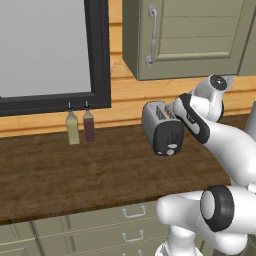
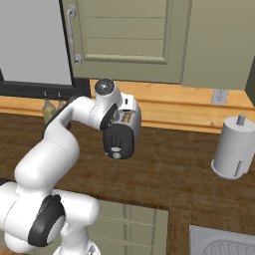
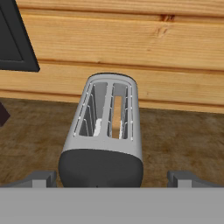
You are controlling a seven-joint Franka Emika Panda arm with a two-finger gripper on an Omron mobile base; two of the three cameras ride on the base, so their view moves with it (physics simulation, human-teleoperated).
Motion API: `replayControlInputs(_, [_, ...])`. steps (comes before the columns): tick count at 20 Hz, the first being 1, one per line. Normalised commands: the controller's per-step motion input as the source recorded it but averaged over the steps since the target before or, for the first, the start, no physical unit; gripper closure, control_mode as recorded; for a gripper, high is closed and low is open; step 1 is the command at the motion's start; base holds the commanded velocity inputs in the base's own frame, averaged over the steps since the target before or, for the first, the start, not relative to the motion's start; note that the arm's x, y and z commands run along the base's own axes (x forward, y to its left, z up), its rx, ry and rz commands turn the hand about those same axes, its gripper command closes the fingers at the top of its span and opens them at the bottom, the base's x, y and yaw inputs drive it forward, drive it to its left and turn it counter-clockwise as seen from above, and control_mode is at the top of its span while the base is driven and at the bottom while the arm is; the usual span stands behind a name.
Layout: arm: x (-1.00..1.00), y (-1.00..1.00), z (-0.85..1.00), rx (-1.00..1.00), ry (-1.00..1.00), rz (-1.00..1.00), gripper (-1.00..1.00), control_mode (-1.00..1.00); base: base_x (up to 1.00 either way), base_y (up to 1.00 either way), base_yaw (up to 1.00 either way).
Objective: Start the toaster. Once the lever pops up, take the bread to the plate on the dining counter.
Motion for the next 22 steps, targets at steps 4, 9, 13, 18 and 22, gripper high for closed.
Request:
replayControlInputs(4, [0.0, 0.0, 0.0, 0.0, 0.0, 0.0, -1.0, -1.0, 0.0, 0.0, 0.0])
replayControlInputs(9, [0.0, 0.0, 0.0, 0.0, 0.0, 0.0, -1.0, -1.0, 0.0, 0.0, 0.0])
replayControlInputs(13, [0.0, 0.0, 0.0, 0.0, 0.0, 0.0, -1.0, -1.0, 0.0, 0.0, 0.0])
replayControlInputs(18, [0.0, 0.0, 0.0, 0.0, 0.0, 0.0, -1.0, -1.0, 0.0, 0.0, 0.0])
replayControlInputs(22, [0.0, 0.0, 0.0, 0.0, 0.0, 0.0, -1.0, -1.0, 0.0, 0.0, 0.0])
